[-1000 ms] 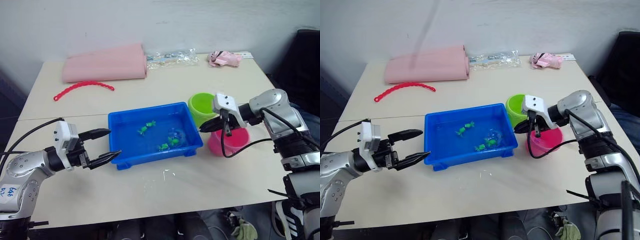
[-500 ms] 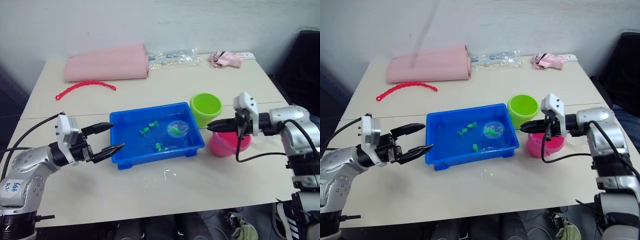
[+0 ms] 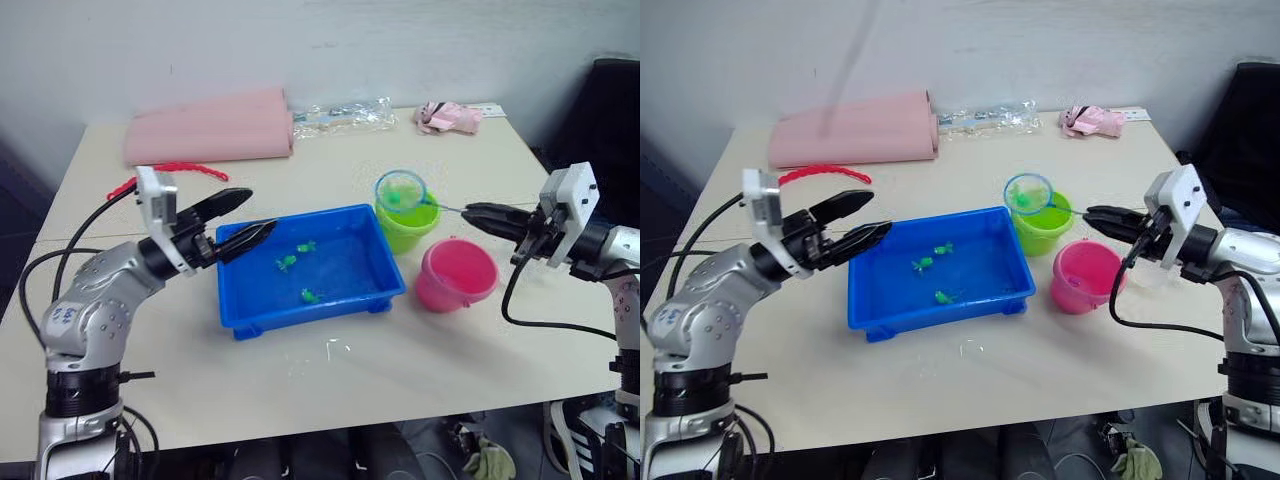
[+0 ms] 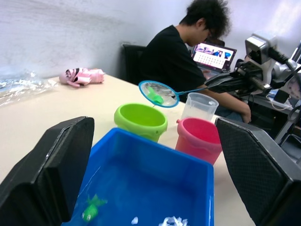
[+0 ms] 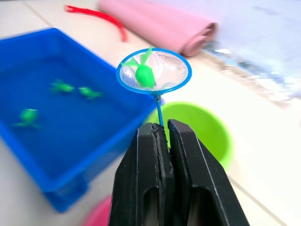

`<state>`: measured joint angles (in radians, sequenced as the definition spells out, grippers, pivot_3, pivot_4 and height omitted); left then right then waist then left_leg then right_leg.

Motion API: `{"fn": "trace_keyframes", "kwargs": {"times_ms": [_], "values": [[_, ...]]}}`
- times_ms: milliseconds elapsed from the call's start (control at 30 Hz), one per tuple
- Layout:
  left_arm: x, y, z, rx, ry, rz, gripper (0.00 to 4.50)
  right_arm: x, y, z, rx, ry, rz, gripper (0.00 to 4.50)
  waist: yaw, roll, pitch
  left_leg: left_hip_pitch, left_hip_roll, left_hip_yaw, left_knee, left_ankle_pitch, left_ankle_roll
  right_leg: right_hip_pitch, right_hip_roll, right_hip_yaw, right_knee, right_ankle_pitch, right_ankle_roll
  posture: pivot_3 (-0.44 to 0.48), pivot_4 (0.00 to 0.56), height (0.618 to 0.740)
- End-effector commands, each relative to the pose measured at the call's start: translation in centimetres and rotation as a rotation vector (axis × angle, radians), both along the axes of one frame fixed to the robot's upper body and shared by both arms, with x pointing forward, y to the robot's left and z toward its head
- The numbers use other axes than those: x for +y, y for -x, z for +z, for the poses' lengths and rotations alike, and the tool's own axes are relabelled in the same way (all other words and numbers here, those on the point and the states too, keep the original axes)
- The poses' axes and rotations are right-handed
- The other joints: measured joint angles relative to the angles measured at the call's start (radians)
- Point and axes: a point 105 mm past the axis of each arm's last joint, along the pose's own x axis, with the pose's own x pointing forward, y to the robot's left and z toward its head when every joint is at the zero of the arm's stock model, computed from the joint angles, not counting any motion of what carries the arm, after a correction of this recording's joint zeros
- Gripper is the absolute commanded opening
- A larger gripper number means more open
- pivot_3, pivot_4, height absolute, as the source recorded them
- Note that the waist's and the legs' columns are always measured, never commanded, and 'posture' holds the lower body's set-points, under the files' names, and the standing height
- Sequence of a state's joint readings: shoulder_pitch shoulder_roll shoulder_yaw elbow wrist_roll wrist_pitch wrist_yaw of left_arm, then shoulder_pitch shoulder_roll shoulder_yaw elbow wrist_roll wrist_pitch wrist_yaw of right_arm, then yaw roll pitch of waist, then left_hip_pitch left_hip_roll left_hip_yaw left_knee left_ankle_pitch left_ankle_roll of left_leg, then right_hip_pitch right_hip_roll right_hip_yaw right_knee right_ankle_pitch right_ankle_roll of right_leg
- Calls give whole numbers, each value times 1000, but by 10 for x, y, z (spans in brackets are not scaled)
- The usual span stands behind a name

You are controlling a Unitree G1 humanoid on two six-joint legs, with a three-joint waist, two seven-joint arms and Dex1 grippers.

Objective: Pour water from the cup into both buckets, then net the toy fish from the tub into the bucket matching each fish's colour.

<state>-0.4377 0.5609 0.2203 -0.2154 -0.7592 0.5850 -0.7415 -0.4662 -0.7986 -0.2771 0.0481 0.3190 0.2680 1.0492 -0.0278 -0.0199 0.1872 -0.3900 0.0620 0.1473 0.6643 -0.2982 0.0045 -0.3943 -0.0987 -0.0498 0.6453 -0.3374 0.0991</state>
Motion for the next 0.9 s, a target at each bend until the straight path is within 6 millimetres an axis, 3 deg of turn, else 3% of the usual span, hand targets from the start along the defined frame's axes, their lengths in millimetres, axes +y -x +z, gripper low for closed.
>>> {"fn": "trace_keyframes", "kwargs": {"times_ms": [33,267,433,600,900], "values": [[-4,-4,3,-16,-12,4,4470,-15,-8,10,-133,181,-83,0,0,0,0,0,0,0,0,0,0,0,0,0,0,0,0,0,150,740],[-18,-5,-3,-23,-23,-44,4470,-18,-29,7,-404,537,-105,0,-3,0,0,1,1,2,0,1,-1,0,2,1,0,0,0,0,150,740],[-20,-4,-7,-27,-15,-51,4470,-17,-29,-12,-471,798,15,0,-2,0,0,1,1,2,0,1,-2,-1,2,1,0,0,0,0,150,740],[-11,-6,-11,-26,24,-15,4470,-16,-30,-3,-677,953,29,0,-3,0,0,1,1,2,1,1,-2,-1,1,2,1,0,0,0,150,740],[-10,-8,-16,-26,31,-9,4470,-15,-27,2,-880,1115,90,0,-5,1,0,1,2,2,1,1,-3,-1,2,3,2,0,0,0,150,740]]}}
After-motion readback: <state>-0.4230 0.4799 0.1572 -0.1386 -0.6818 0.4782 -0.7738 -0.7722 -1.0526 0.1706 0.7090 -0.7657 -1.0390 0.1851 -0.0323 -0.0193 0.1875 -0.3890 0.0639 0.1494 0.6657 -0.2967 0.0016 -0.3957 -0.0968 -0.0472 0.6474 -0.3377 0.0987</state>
